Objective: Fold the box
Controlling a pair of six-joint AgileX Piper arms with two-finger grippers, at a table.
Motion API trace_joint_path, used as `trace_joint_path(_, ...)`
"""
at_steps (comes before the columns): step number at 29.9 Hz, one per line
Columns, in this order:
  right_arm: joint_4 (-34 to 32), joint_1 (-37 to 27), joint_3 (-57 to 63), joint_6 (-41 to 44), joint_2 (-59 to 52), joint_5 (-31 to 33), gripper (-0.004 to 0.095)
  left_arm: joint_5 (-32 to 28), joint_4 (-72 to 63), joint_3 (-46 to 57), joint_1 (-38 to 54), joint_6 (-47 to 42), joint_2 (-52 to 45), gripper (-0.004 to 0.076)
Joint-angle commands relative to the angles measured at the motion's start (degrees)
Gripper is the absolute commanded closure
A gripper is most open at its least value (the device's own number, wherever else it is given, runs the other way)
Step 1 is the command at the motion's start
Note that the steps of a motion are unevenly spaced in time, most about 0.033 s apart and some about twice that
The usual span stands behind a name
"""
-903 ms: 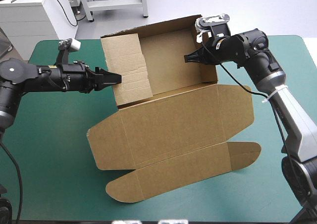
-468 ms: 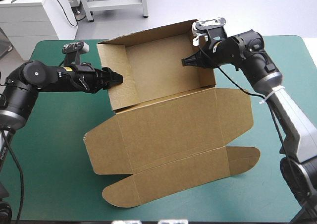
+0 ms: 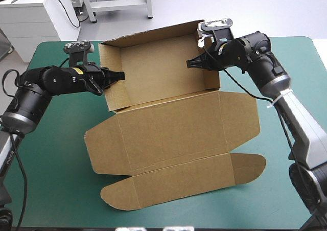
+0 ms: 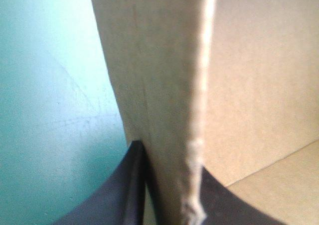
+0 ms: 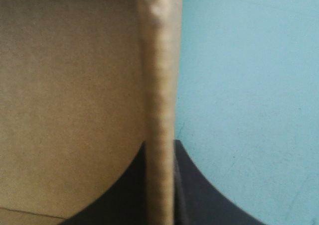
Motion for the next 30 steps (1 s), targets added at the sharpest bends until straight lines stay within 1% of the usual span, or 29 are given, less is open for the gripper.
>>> trace_joint_path(1, 4.36, 1.35, -1.6, -0.26, -3.0, -1.03, 0.0913, -7.11, -1.67, -1.89, -3.61, 0.45, -1.39, 0.0731)
trace_joint_path(5, 0.99, 1.58, -1.6, -0.05, -3.12, 2.64, 0.0913, -7.01, 2.72, -2.1, -5.27, 0.45, -1.18, 0.0731)
trace_joint_path(8, 0.17, 1.58, -1.6, 0.1, -3.12, 4.3, 0.0913, -5.62, 4.44, -2.86, -5.27, 0.08, -1.03, 0.0731)
trace_joint_path(15, -1.45, 1.71, -1.6, 1.04, -3.12, 7.7, 0.0913, 4.91, 6.94, -11.21, -5.27, -0.13, 2.78, 0.0731)
trace_joint_path(18, -2.25, 1.71, -1.6, 2.7, -3.12, 10.08, 0.0914, 8.77, 7.3, -15.65, -5.27, -0.13, 5.17, 0.0731)
trace_joint_path(22, -3.01, 1.71, -1.6, 3.74, -3.12, 11.52, 0.0914, 13.46, 8.86, -19.84, -5.27, -1.3, 9.04, 0.0731)
trace_joint_path(26, -3.52, 1.71, -0.75, 4.66, -3.12, 12.98, 0.0914, 15.7, 11.5, -20.46, -5.27, -3.72, 12.56, 0.0731)
trace_joint_path(30, -3.41, 1.71, 5.06, 6.79, -3.01, 12.57, 0.0914, 16.88, 11.71, -20.46, -5.68, -5.44, 16.64, 0.0731)
